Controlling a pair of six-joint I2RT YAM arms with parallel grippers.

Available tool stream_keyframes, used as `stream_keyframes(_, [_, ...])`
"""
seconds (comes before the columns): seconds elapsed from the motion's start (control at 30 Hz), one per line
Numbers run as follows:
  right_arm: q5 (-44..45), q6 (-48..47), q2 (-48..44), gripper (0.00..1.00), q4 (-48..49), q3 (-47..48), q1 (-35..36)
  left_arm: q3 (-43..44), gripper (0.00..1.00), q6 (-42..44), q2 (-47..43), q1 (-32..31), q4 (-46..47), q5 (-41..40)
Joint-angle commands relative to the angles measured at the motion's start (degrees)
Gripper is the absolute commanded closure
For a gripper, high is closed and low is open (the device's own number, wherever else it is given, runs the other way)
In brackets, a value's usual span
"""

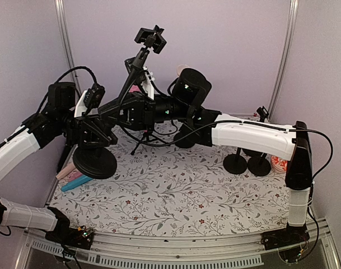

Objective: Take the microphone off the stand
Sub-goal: Unscrew the knob on the stand of the microphone stand.

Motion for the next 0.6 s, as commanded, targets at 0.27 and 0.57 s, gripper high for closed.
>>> stream_keyframes(0.27, [-3.0, 8.3, -2.0, 0.4, 7.1, 2.3, 1.8, 1.2, 1.0, 3.2, 1.1, -1.8, 3.4, 4.1])
stream_keyframes(0.57, [42.4, -4.1, -15.4, 0.05, -18.6, -12.9, 1.8, 6.1, 1.0, 5.5, 0.1, 2.0, 2.7, -6.4])
